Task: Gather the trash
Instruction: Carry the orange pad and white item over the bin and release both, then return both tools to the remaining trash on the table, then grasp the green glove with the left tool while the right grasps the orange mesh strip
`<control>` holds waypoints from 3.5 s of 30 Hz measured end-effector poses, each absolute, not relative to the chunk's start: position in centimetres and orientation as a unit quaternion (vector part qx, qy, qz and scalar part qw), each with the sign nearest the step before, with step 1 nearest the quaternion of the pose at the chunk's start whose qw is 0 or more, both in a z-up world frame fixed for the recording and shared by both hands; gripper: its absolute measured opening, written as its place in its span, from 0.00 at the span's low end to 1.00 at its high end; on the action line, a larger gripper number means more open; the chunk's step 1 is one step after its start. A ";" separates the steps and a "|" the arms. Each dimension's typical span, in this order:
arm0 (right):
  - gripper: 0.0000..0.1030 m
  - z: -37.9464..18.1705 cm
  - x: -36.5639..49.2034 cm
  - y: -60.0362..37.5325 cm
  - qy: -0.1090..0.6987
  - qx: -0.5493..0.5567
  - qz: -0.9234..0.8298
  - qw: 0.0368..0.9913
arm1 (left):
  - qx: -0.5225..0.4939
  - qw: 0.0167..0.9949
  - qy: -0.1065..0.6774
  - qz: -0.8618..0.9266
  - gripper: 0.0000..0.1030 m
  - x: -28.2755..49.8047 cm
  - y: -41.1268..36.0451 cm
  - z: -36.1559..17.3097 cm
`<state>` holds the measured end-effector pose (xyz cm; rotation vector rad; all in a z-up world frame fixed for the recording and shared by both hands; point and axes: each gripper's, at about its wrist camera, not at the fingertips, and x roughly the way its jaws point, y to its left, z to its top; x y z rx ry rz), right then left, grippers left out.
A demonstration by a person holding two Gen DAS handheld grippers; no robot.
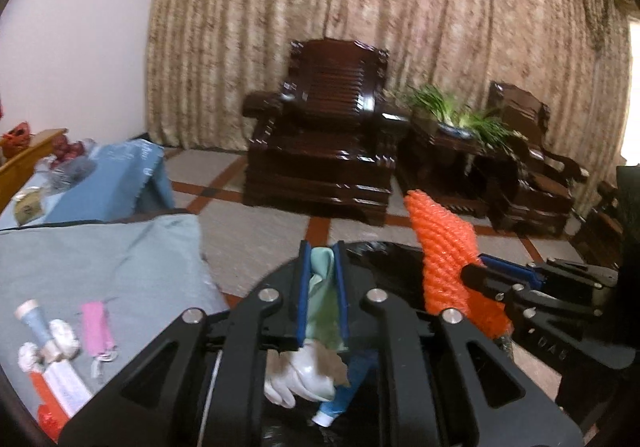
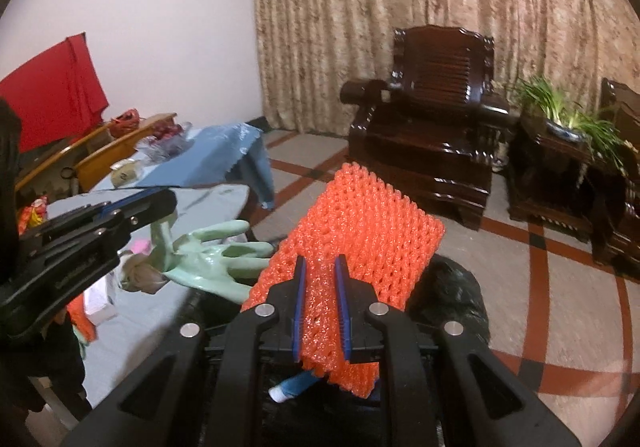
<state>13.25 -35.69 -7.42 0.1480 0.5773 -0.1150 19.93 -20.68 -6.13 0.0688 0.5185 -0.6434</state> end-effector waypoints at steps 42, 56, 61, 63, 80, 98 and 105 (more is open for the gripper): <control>0.94 -9.3 15.0 -15.3 0.282 0.031 0.091 0.955 | 0.036 0.960 0.279 -0.012 0.90 13.0 8.5 -7.8; 0.93 -13.6 16.4 -10.7 0.316 0.015 0.109 0.942 | 0.027 0.944 0.327 0.022 0.90 12.8 11.9 -12.9; 0.91 -14.3 16.6 -9.8 0.316 -0.001 0.120 0.941 | 0.017 0.939 0.344 0.028 0.90 13.5 12.5 -15.0; 0.91 -14.4 16.8 -9.6 0.317 -0.002 0.122 0.941 | 0.014 0.935 0.353 0.029 0.90 13.9 12.6 -15.8; 0.90 -14.9 17.6 -9.0 0.325 -0.007 0.131 0.937 | -0.044 0.906 0.420 -0.026 0.37 15.1 11.4 -19.2; 0.80 -13.1 17.5 -6.6 0.315 -0.005 0.169 0.934 | -0.018 0.936 0.350 0.005 0.14 12.7 13.0 -13.4; 0.56 -14.2 18.4 -4.1 0.333 -0.012 0.201 0.921 | -0.004 0.939 0.344 0.019 0.14 13.3 14.3 -12.9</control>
